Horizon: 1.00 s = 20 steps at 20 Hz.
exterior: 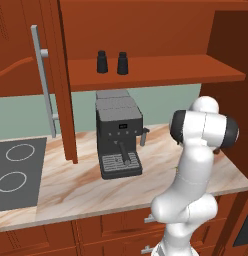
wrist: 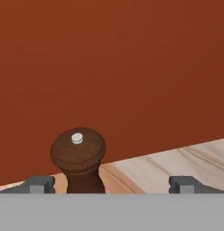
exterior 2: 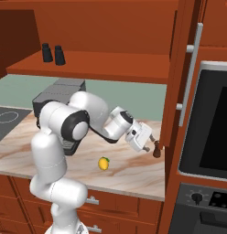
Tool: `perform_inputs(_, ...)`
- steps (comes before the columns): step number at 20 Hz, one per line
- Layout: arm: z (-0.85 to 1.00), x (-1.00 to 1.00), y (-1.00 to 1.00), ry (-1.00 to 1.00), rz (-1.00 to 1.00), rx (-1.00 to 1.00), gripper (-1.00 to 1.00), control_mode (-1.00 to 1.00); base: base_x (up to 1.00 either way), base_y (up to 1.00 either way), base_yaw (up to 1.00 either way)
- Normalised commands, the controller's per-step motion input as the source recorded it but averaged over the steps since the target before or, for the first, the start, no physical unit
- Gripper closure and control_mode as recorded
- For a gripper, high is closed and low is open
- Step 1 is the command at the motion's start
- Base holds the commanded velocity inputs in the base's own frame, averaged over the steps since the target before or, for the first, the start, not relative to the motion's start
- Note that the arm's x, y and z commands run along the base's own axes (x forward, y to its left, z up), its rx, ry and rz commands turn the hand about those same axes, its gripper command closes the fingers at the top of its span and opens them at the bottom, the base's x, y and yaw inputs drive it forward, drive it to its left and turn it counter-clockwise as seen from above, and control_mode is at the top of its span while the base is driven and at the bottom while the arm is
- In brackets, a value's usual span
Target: There are various items on the counter. Only move the condiments/shakers into the cabinet.
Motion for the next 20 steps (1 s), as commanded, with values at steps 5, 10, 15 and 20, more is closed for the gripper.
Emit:
perform_inputs(5, -0.14, 0.17, -0.04, 0.0, 0.0, 0.0, -1.0, -1.0, 0.0, 0.0, 0.0)
perform_inputs(10, -0.12, 0.18, -0.1, 0.0, 0.0, 0.0, -1.0, -1.0, 0.0, 0.0, 0.0)
perform_inputs(15, -0.05, 0.2, -0.06, 0.0, 0.0, 0.0, -1.0, -1.0, 0.0, 0.0, 0.0)
perform_inputs(20, -0.01, 0.02, -0.19, 0.0, 0.0, -0.02, -1.0, -1.0, 0.0, 0.0, 0.0)
